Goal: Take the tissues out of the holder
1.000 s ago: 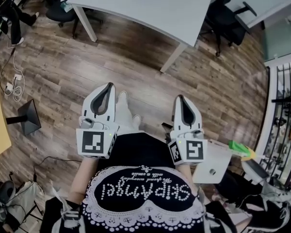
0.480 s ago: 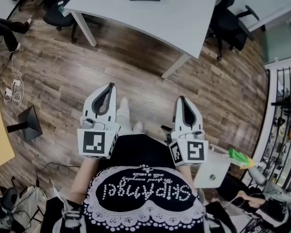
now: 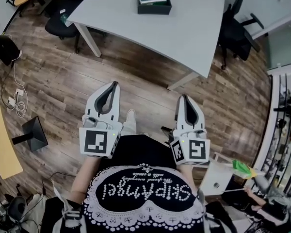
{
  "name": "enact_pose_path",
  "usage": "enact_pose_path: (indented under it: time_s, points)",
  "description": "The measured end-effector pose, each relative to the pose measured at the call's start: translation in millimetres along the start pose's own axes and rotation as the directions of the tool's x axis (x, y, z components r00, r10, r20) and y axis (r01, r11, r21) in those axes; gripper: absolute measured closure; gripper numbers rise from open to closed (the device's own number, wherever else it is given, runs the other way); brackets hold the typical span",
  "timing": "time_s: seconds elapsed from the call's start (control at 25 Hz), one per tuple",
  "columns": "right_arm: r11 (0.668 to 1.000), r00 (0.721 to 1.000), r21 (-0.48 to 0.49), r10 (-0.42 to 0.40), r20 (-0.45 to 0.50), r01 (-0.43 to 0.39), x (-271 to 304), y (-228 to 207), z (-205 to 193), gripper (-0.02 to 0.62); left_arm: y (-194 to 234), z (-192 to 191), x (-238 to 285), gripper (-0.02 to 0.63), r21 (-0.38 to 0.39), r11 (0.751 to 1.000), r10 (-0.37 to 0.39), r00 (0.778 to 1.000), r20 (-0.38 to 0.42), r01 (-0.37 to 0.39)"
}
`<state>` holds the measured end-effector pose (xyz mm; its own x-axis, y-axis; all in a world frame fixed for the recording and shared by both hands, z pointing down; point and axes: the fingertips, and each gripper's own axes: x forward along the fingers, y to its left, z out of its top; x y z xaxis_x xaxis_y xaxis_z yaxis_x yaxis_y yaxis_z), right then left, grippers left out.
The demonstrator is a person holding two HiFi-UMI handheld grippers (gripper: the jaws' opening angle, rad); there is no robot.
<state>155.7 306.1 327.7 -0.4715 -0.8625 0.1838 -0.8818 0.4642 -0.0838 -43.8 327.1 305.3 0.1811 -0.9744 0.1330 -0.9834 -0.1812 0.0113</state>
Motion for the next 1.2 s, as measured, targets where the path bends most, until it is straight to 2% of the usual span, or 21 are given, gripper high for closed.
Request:
enact_pose_path:
  time_s: [0.28,0.56,0.76,0.96,1.2]
  points:
    - [0.999,0.999,0.006,-0.038,0.005,0.038,26,11,-6,0.561,37,-12,14,0.583,-0.008,1.0,-0.009,1.0,-0.005,0.009]
    - [0.999,0.999,0.0,-0.047,-0.018,0.047,36,5,-1,0.561,47,-9,28,0.583,-0.027,1.0,-0.001,1.0,-0.016,0.0]
    - [0.999,0.999,0.002,-0.036,-0.036,0.036,50,6,-7,0.561,59,-20,34,0.583,-0.04,0.999,0.021,0.999,-0.04,-0.023]
    - [1.0,0.998,0.013,-0.02,-0.061,0.021,64,-3,-9,0.561,64,-21,50,0.583,-0.019,0.999,0.035,0.998,-0.044,-0.036]
    - [1.0,0.997,0.013,0.011,-0.075,-0.01,101,-27,-1,0.561,64,-16,89,0.583,-0.027,0.998,0.057,0.997,-0.057,-0.059]
